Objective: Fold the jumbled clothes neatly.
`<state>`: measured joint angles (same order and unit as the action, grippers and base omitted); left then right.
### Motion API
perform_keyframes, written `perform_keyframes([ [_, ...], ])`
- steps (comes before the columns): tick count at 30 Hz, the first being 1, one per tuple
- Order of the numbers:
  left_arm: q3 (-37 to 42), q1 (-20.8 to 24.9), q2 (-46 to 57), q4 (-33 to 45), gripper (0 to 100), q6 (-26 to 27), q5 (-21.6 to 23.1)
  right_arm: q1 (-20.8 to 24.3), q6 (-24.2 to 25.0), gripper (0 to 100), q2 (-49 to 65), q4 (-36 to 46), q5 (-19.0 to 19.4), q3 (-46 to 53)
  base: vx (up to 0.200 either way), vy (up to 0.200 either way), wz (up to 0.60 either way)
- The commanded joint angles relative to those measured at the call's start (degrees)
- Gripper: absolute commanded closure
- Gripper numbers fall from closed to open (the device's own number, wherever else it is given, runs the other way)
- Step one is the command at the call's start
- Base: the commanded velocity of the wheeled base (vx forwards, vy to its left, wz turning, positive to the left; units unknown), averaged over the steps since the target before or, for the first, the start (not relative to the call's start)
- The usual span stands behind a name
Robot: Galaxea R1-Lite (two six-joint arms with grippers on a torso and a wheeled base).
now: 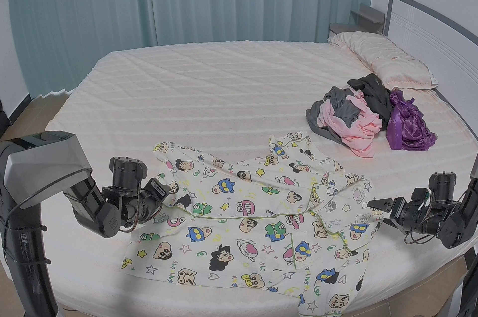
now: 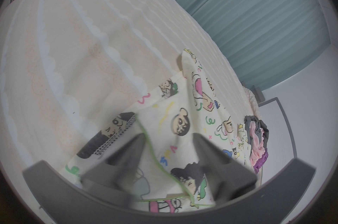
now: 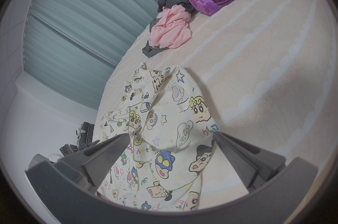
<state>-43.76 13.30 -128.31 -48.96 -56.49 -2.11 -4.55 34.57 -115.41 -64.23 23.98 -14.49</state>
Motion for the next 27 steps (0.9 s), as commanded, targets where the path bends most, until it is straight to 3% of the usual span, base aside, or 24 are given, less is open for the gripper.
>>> perform_keyframes([
  [1, 0.26, -0.12, -0.72, 0.97, 100, -0.02, -0.97, -0.02, 0.06, 0, -0.17, -0.02, 0.02, -0.1, 0.0, 0.0, 0.0],
  [12, 6.32, -0.56, 7.72, 2.46, 100, 0.15, -3.52, -0.02, 0.06, 0, -0.08, -0.1, 0.02, -0.1, 0.0, 0.0, 0.0],
  [27, 12.65, -0.82, 8.16, 1.58, 100, 0.59, -5.27, -0.11, -0.03, 0, 0.1, -0.1, 0.02, -0.01, 0.0, 0.0, 0.0],
])
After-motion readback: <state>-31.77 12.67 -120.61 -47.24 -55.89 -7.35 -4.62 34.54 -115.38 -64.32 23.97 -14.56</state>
